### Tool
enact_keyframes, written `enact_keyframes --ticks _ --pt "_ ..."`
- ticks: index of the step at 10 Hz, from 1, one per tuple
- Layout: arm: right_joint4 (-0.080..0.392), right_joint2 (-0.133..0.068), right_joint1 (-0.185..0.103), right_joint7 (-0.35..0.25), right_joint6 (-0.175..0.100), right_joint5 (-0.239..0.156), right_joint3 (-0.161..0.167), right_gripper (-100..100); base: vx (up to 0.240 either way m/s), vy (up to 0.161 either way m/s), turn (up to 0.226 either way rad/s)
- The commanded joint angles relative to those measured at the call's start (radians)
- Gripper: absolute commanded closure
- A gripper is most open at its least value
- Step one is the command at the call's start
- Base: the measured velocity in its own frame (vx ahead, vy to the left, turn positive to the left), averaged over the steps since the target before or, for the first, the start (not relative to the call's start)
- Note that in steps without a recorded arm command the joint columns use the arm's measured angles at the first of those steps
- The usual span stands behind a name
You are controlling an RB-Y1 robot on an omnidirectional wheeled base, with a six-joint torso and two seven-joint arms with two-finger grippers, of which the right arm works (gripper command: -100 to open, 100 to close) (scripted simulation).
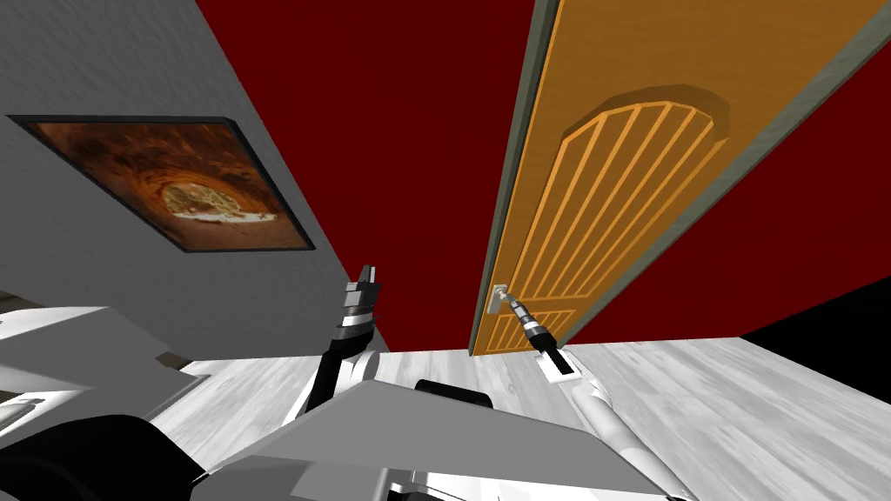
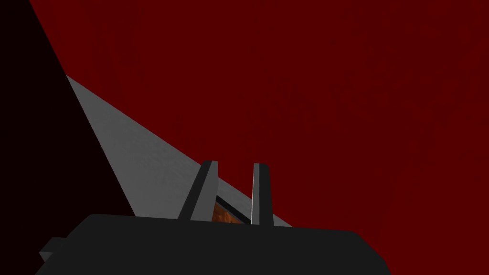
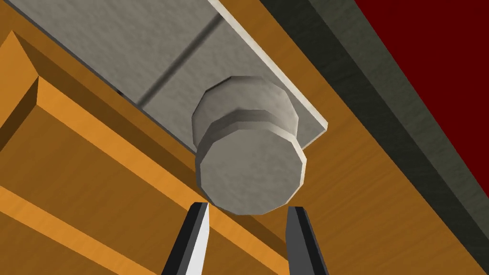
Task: Pull the door open
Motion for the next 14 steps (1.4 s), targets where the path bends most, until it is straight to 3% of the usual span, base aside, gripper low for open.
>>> enact_keyframes --ticks 1,2,3,14 --pt "0.004 0.003 -0.006 -0.050 0.004 -0.035 -0.001 100 -0.085 -0.074 0.117" --pt "0.008 0.005 -0.011 -0.079 0.007 -0.056 -0.001 100 -0.085 -0.072 0.121" --pt "0.001 -0.004 -0.002 -0.025 0.000 -0.020 0.001 -100 -0.044 -0.008 -0.089" --pt "-0.026 -0.047 0.029 0.247 -0.032 0.127 0.019 -100 -0.005 0.042 -0.108"
